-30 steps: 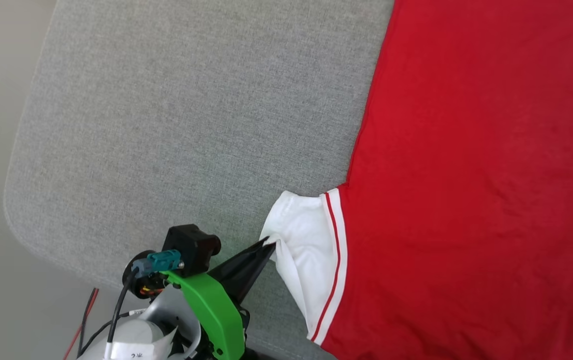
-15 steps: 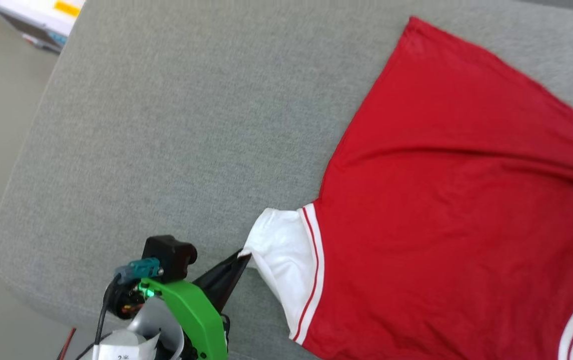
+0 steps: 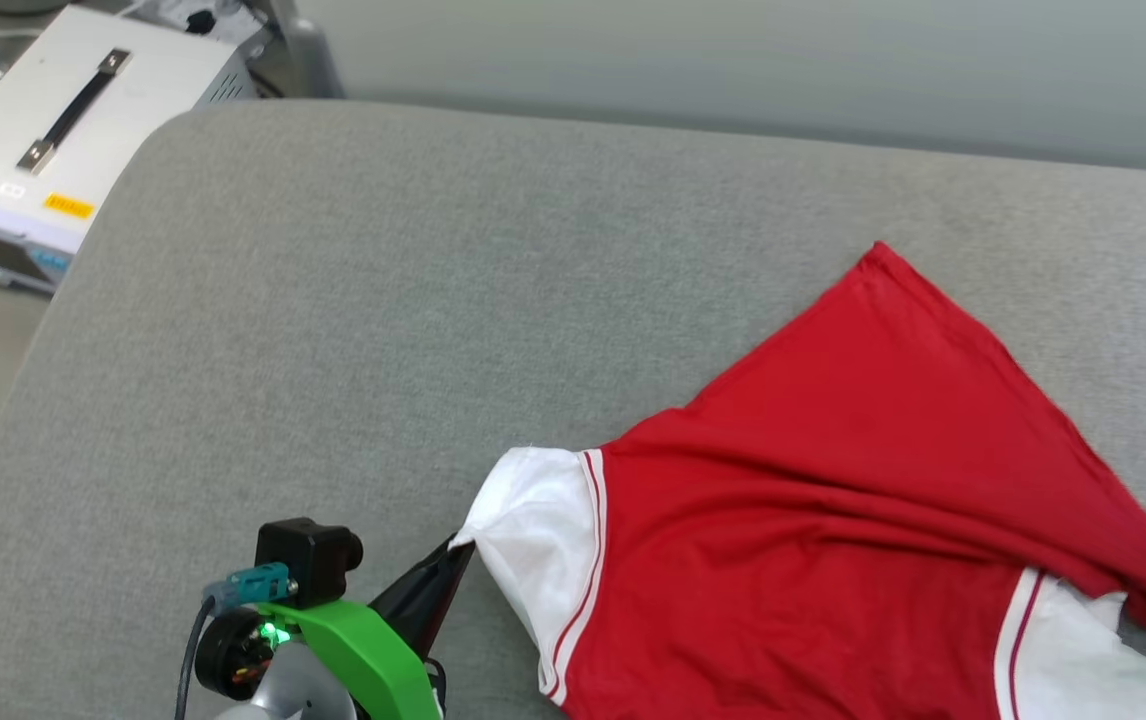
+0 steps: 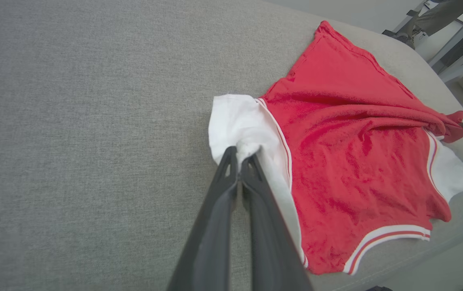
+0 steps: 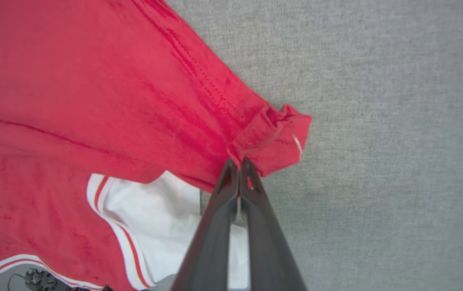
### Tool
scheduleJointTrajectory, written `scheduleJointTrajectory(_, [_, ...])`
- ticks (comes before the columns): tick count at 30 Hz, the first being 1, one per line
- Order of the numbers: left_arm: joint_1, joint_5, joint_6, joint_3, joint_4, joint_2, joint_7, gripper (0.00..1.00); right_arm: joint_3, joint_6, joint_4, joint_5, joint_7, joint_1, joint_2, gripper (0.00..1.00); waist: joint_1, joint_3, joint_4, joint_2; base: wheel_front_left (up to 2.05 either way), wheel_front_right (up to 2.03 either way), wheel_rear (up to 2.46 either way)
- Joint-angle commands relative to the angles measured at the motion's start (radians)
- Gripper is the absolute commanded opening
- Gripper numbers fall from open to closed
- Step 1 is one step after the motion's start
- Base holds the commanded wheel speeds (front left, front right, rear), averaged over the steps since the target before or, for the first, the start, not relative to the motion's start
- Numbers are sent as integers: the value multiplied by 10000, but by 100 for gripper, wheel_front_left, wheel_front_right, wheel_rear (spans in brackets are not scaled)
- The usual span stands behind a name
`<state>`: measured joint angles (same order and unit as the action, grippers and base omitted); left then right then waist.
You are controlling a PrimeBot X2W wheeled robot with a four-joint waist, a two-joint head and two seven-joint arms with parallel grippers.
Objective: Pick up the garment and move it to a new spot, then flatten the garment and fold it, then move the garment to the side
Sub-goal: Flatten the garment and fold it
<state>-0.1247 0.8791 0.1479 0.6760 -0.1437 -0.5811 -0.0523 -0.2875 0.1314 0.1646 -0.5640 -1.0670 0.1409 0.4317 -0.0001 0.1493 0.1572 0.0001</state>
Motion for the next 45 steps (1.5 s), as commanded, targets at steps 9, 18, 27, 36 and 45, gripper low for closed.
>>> scheduleJointTrajectory(9, [215, 281, 182, -143, 168, 467, 475, 0, -511, -7, -1283, 28, -247, -2135, -1070, 0, 1, -731, -631, -1, 0, 0, 0])
scheduleJointTrajectory(18, [25, 241, 144, -115, 304, 619, 572, 0, -369, -7, -1412, 60, -90, -2201, -1266, 75, 1, -575, -555, -1, 0, 0, 0])
scheduleJointTrajectory(27, [-54, 137, 140, -57, 229, 655, 659, 0, 229, -7, -2307, 10, -983, -1624, -412, 100, 1, -274, -288, -1, 0, 0, 0])
scheduleJointTrajectory(36, [-383, -163, 102, 8, -214, 546, 653, 0, 852, -7, -3529, 51, -2389, 773, -243, 100, 1, 831, 391, -1, 0, 0, 0])
scheduleJointTrajectory(45, [-1029, -372, -103, 138, -321, 843, 718, 0, 1360, -7, -1795, 1101, -2656, 3834, -207, 100, 1, 2239, 1446, -1, 0, 0, 0])
